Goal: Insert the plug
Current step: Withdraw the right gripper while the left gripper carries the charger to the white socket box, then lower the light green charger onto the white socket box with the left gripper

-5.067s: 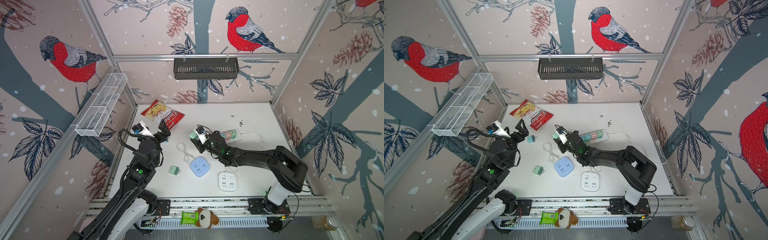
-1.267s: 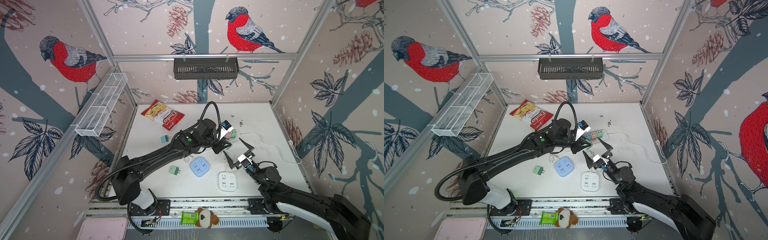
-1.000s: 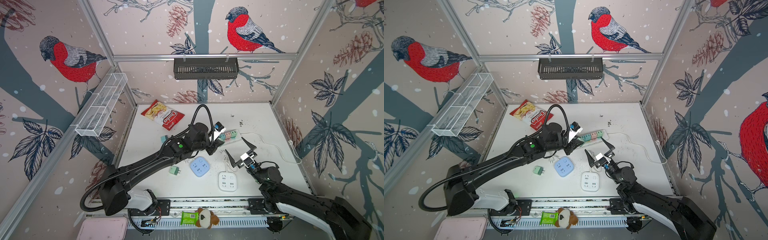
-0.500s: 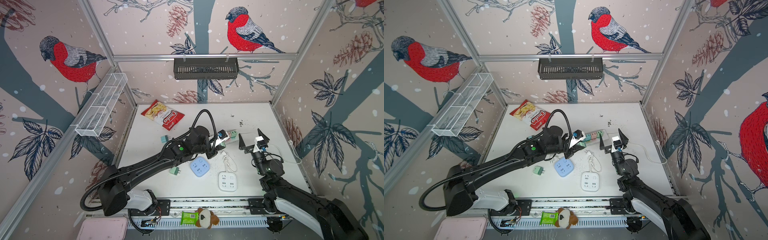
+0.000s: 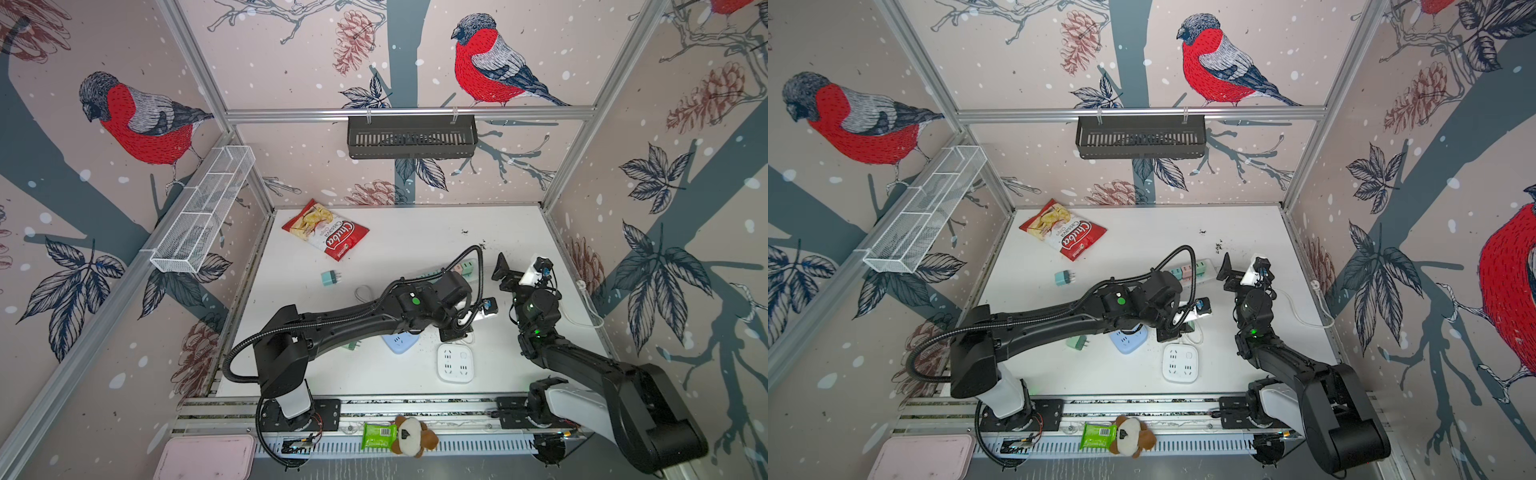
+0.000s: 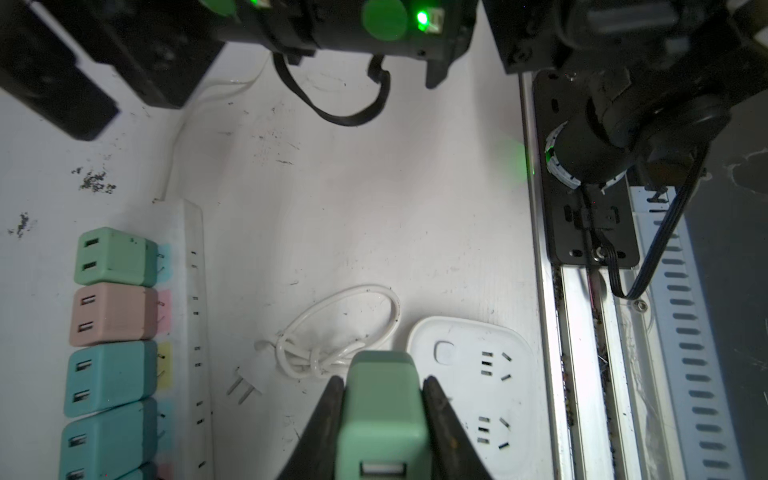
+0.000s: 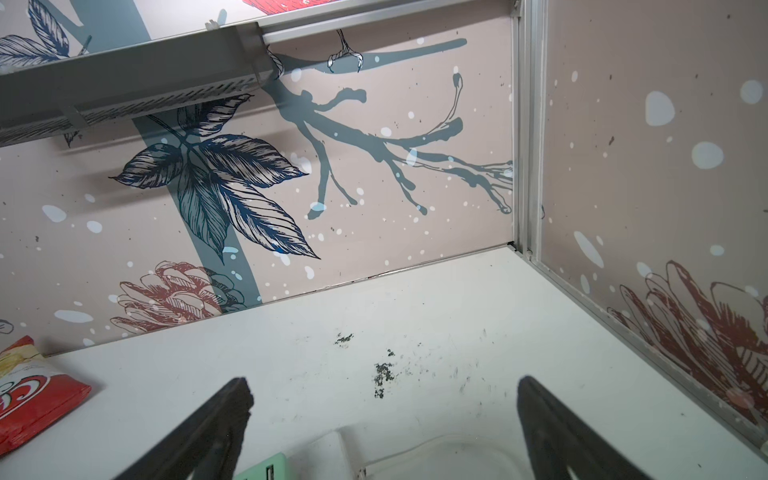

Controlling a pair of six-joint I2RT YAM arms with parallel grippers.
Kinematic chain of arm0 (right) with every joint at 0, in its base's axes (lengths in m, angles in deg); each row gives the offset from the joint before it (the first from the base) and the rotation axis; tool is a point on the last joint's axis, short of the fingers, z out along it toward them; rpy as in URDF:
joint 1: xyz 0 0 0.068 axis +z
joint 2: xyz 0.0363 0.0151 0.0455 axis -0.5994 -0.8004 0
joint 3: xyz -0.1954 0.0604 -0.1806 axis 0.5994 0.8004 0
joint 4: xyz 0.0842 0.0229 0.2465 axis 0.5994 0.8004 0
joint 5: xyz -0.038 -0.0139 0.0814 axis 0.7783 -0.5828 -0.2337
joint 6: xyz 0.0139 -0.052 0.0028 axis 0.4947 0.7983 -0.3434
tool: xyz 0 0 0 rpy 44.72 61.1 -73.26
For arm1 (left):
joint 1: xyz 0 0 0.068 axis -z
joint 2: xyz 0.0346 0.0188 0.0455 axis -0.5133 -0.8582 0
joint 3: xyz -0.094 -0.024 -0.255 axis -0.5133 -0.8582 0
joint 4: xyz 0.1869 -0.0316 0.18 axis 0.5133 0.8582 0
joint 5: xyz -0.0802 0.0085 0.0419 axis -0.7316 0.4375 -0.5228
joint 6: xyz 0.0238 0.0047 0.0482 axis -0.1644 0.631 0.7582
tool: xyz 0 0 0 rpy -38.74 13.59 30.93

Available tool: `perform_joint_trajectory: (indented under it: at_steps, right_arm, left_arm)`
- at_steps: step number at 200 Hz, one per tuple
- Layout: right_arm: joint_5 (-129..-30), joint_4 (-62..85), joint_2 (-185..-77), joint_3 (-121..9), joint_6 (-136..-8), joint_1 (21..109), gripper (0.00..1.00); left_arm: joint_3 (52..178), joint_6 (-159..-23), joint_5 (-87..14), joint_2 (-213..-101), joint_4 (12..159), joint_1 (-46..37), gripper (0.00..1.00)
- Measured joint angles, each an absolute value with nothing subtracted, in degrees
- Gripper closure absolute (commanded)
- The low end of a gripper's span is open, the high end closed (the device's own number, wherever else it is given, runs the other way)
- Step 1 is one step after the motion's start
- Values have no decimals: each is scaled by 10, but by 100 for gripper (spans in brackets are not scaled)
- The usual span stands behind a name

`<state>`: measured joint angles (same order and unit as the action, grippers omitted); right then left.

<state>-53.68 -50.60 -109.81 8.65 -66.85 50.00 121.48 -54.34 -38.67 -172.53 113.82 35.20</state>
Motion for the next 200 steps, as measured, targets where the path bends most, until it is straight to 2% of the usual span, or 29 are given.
perform_joint_trajectory:
  at_steps: [46,200]
  right_arm:
    - [-529,-506,-1145,65,-681,499,0]
    - [-518,-491,-1106,72,-680,499,0]
  left_arm:
    - [1236,-546,-374,-1753,1158,388,100]
    - [1222,-581,-355,-1812,1158,414,100]
